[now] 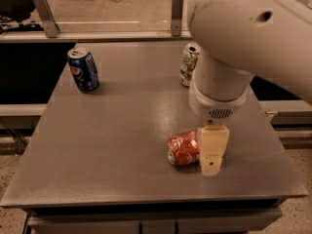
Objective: Place coke can upright
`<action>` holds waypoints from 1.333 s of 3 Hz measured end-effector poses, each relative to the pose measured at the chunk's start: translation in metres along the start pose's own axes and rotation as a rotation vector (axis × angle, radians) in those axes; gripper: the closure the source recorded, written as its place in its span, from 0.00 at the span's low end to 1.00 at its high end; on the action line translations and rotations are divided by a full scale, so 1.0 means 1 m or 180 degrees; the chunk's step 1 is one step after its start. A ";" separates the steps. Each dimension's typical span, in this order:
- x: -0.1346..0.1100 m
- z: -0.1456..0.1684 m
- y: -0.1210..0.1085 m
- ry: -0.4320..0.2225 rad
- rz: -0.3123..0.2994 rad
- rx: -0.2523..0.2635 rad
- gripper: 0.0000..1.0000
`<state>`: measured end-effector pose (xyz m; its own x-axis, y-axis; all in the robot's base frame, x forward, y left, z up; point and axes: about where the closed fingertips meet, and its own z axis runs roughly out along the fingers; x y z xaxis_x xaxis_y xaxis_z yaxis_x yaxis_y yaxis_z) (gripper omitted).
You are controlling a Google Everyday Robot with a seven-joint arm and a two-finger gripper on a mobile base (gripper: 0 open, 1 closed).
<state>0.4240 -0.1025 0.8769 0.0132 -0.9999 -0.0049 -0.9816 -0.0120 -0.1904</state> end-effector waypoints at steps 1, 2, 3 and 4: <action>-0.018 0.030 0.013 0.0061 -0.0217 -0.0150 0.00; -0.018 0.032 0.015 0.0069 -0.0230 -0.0166 0.00; -0.021 0.026 0.017 -0.0086 -0.0283 -0.0086 0.00; -0.029 0.027 0.022 -0.0279 -0.0396 -0.0048 0.00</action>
Offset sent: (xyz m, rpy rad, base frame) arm -0.0070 0.0165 -0.0299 -0.0306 0.0433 0.0595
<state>0.4075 -0.0738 0.8464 0.1509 -0.9862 -0.0679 -0.9741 -0.1367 -0.1802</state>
